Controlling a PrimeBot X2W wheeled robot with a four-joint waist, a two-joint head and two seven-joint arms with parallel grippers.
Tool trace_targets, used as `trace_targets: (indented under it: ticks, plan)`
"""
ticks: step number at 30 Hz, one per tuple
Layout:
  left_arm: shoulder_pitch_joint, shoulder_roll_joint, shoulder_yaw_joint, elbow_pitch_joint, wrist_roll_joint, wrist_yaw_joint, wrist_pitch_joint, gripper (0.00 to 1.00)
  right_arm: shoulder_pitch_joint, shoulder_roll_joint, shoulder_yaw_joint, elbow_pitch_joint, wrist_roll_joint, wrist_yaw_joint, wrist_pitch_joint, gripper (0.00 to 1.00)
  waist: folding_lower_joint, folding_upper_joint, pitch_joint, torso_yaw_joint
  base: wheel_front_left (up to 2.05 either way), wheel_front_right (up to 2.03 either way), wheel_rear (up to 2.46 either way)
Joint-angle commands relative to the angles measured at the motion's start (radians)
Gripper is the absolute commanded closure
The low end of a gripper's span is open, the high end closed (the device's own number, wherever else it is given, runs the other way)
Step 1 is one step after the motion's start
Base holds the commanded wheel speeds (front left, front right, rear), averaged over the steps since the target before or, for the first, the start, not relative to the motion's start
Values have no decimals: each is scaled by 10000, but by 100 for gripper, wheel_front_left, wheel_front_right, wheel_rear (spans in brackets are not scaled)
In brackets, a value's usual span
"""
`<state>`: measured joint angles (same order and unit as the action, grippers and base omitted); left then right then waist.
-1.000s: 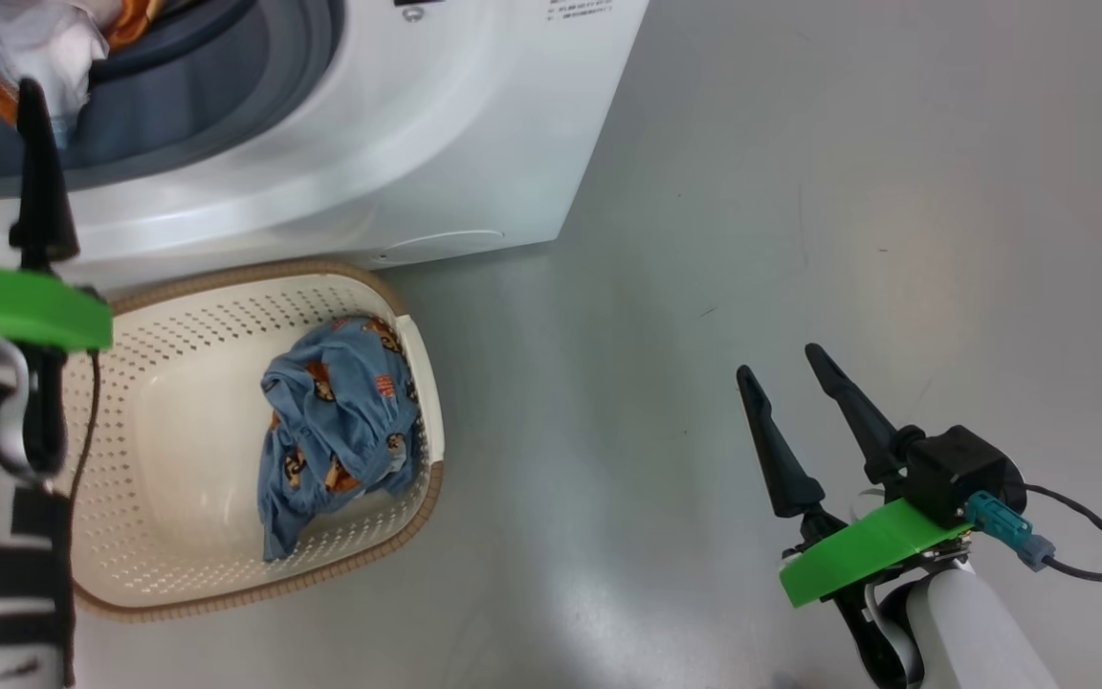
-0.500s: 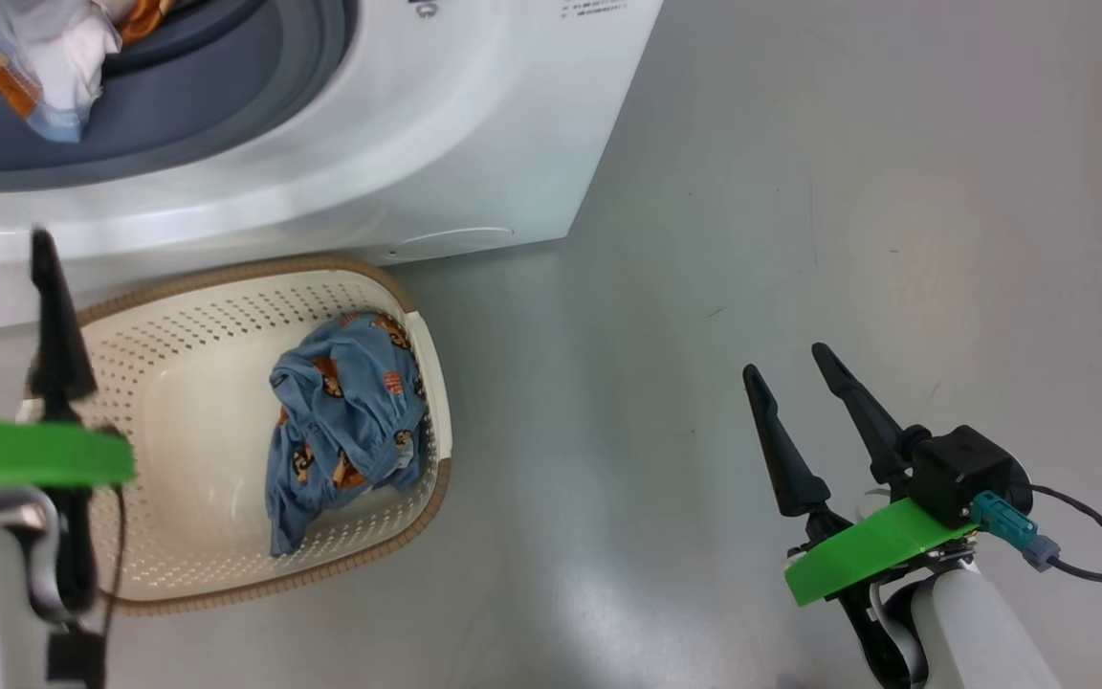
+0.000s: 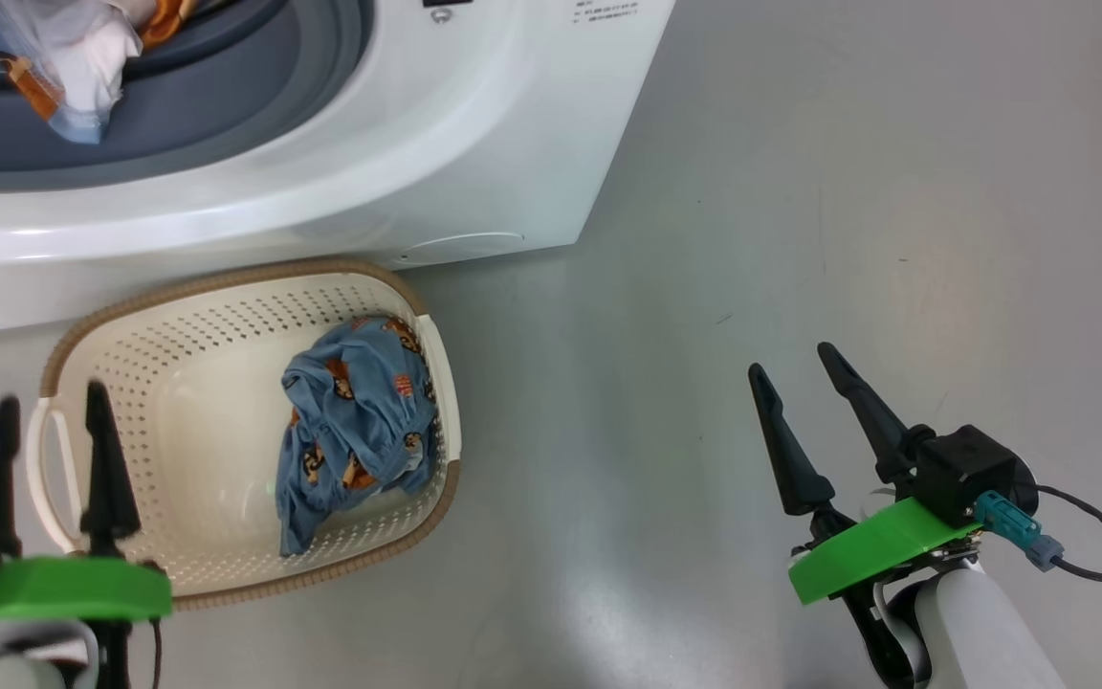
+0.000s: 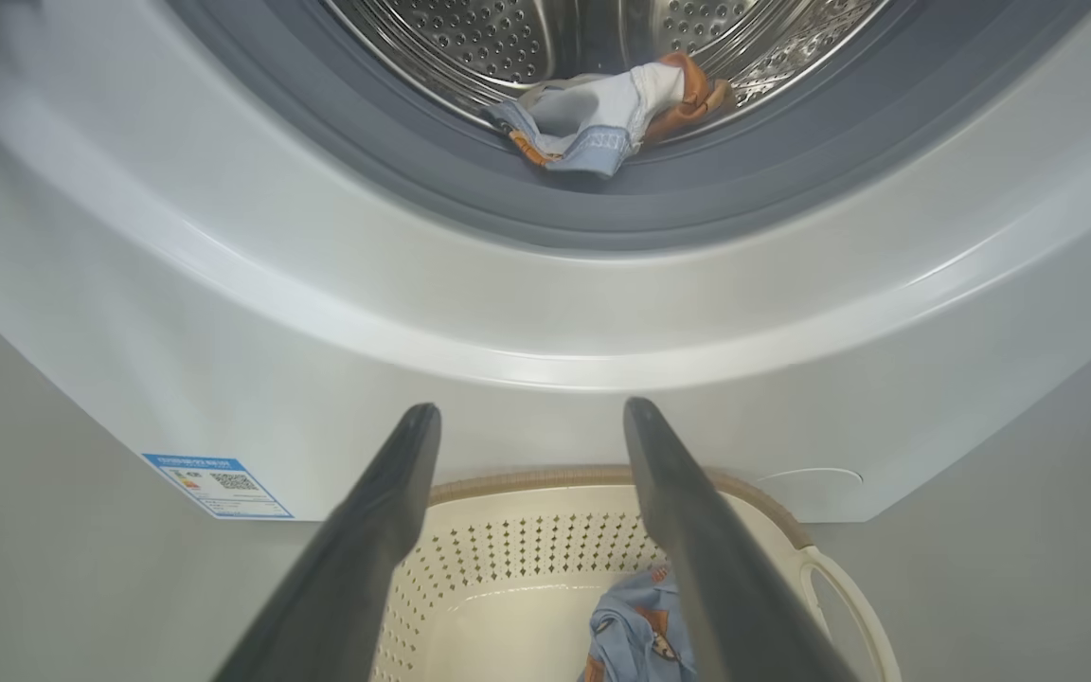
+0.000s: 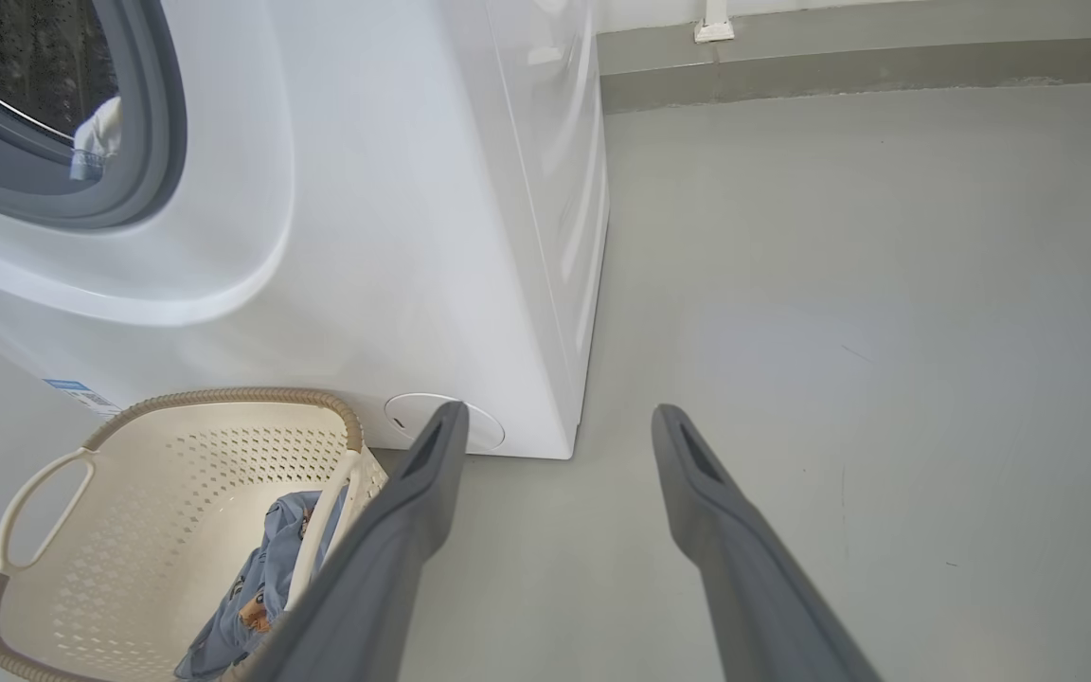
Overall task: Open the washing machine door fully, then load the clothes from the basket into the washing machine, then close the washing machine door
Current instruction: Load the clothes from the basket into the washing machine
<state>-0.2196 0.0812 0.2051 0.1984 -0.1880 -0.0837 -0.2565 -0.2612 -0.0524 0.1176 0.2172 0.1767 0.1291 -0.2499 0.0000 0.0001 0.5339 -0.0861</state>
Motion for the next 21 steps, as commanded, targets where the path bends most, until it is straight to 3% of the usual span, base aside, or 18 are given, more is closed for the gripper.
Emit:
trace_targets:
  ticks: [1, 21]
  plan:
    - [274, 175, 362, -261, 85, 4, -53, 0, 325, 22, 212, -194, -123, 16, -118, 0, 0, -1, -9, 9, 0, 0, 0]
    - [1465, -218, 396, 19, 113, 13, -53, 0, 319, 22, 298, -98, -105, 16, -118, 0, 0, -1, -205, 6, 0, 0, 0]
